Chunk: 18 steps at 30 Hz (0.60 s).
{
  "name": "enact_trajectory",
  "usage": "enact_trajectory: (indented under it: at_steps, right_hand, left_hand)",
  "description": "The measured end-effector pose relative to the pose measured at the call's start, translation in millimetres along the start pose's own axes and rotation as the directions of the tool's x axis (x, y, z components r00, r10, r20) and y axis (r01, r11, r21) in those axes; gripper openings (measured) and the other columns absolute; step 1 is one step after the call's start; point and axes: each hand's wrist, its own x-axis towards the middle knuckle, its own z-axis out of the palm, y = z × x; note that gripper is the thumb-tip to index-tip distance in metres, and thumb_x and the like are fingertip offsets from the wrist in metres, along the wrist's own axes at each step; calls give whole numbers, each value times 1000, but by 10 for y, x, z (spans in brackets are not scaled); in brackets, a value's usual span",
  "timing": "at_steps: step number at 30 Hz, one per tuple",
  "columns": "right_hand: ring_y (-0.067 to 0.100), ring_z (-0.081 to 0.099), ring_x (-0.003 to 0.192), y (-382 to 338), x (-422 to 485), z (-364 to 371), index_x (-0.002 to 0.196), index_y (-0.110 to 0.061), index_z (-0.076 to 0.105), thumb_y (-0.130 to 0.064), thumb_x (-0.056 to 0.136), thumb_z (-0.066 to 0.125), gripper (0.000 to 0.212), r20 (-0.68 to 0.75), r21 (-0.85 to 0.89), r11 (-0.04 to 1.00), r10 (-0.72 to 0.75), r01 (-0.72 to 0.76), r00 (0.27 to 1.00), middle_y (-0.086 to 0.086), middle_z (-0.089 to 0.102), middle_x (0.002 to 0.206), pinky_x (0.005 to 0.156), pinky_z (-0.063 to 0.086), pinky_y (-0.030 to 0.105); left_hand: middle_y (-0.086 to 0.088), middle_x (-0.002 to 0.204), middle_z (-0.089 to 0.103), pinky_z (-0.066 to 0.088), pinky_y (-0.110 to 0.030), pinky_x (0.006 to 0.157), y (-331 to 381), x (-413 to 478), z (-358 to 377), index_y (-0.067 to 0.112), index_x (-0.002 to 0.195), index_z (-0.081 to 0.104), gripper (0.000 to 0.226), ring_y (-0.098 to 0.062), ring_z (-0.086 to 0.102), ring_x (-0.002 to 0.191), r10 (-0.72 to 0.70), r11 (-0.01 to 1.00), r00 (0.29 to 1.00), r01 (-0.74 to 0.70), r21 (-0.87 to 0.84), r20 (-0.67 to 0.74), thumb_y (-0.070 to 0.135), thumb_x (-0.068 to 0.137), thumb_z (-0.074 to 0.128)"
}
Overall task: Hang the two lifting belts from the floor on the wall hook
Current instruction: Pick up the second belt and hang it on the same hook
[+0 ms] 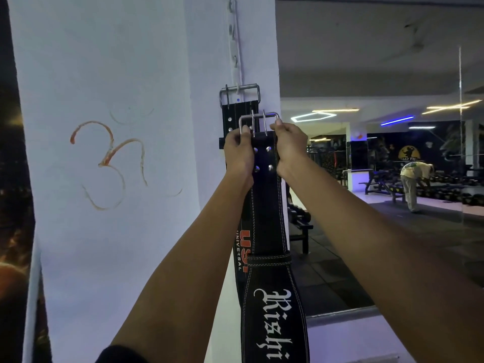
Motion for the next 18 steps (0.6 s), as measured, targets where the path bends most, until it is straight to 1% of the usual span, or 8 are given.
enact_trajectory:
  at_steps: [2, 4, 6, 8, 11, 15, 16, 18]
  right_hand:
    - [24, 53, 78, 28, 152, 51, 96, -5, 66, -23, 94, 51, 23, -9, 41, 999, -1, 2, 1000, 7, 59, 80, 77, 54, 43]
    - [22, 53, 76, 53, 356, 117, 102, -2, 67, -23, 94, 53, 27, 3, 51, 998, -26, 26, 1000, 3, 58, 75, 74, 52, 37]
    - [20, 56, 79, 71, 628, 218, 97, -3, 69, -22, 92, 56, 24, 29, 45, 995, -91, 90, 995, 1, 61, 76, 81, 54, 38]
    - [19, 57, 78, 77, 901, 346, 78, -11, 67, -21, 91, 59, 18, 82, 54, 990, -134, 130, 988, -2, 61, 74, 85, 52, 39]
    - [21, 57, 80, 21, 1329, 563, 65, -21, 60, -24, 88, 62, 23, 114, 35, 985, -169, 166, 979, -2, 60, 72, 86, 52, 41]
    - [24, 58, 80, -86, 1822, 807, 69, -18, 62, -25, 86, 63, 18, 143, 31, 978, -209, 206, 967, 3, 62, 76, 85, 54, 42]
    - [24, 58, 80, -119, 1922, 854, 69, -18, 63, -25, 86, 63, 18, 156, 35, 976, -217, 214, 963, 4, 62, 77, 83, 53, 40]
    - [24, 58, 79, -175, 2111, 950, 68, -16, 62, -23, 86, 64, 19, 168, 48, 972, -236, 231, 957, 6, 64, 82, 77, 52, 38]
  left_hand:
    - [-3, 96, 60, 39, -23, 47, -14, 116, 3, 21, 93, 53, 18, -19, 53, 76, 13, 1000, 1000, -13, 6, 25, 36, 97, 44]
    - [-5, 97, 59, 42, -23, 46, -8, 295, 20, 18, 95, 55, 18, -20, 53, 76, 47, 999, 998, -46, -9, 38, 34, 96, 47]
    - [-10, 98, 59, 52, -33, 58, 6, 566, 56, 17, 89, 57, 14, -22, 54, 80, 116, 993, 993, -115, -31, 18, 29, 95, 51]
    - [-10, 91, 61, 54, -38, 76, 26, 852, 78, 18, 81, 57, 14, -22, 56, 78, 179, 983, 984, -179, -46, -5, 24, 94, 54]
    - [-5, 78, 59, 52, -33, 71, 101, 1271, 148, 17, 77, 57, 17, -18, 56, 66, 242, 969, 970, -242, -39, -3, 22, 93, 56]
    - [-6, 75, 60, 54, -41, 79, 231, 1810, 249, 14, 74, 57, 21, -24, 58, 72, 309, 951, 951, -309, 33, -17, 24, 93, 56]
    - [-6, 72, 59, 54, -41, 76, 264, 1926, 278, 13, 70, 56, 25, -25, 57, 71, 318, 947, 948, -316, 57, -23, 25, 92, 56]
    - [-2, 57, 50, 49, -37, 62, 322, 2132, 335, 14, 57, 47, 38, -22, 49, 58, 343, 937, 938, -338, 90, -45, 24, 92, 56]
